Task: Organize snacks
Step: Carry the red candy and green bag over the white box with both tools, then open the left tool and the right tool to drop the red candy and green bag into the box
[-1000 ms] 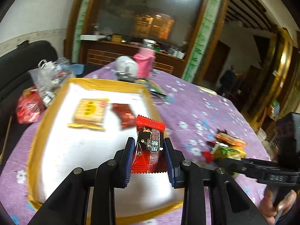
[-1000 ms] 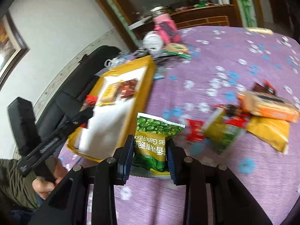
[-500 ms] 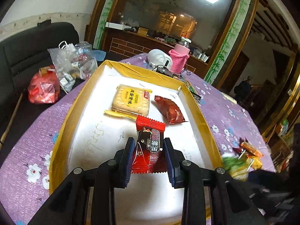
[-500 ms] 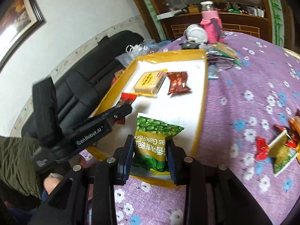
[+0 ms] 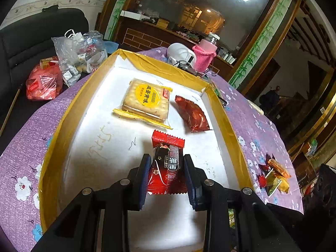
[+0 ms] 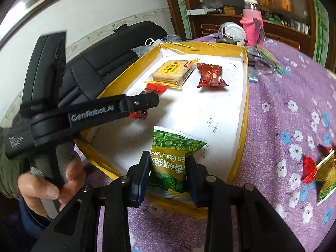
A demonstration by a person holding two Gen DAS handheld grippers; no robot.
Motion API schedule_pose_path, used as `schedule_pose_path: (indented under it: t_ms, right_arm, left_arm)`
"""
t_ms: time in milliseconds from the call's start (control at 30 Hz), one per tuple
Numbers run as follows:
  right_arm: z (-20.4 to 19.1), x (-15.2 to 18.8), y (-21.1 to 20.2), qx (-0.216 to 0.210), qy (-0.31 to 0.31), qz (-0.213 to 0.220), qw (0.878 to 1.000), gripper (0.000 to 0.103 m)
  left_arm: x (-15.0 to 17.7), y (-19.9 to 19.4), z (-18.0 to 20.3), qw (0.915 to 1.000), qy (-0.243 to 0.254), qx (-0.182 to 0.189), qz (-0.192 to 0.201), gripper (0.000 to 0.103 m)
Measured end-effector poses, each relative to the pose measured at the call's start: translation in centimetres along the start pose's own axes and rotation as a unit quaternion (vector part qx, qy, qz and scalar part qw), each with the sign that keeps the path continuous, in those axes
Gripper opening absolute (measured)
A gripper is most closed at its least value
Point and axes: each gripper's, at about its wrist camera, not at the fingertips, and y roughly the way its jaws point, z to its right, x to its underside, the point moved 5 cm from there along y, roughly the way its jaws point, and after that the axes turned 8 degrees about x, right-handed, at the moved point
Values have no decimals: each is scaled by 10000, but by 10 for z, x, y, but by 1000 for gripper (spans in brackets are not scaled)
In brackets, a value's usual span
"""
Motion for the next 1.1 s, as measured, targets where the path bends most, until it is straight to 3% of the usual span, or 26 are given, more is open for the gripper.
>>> schedule_pose_path:
  t_ms: [1100]
  right_arm:
    - [-2, 1, 1, 38, -74, -5, 10000, 34]
  left_arm:
    - [0, 1, -5, 9999, -96, -23, -57, 33]
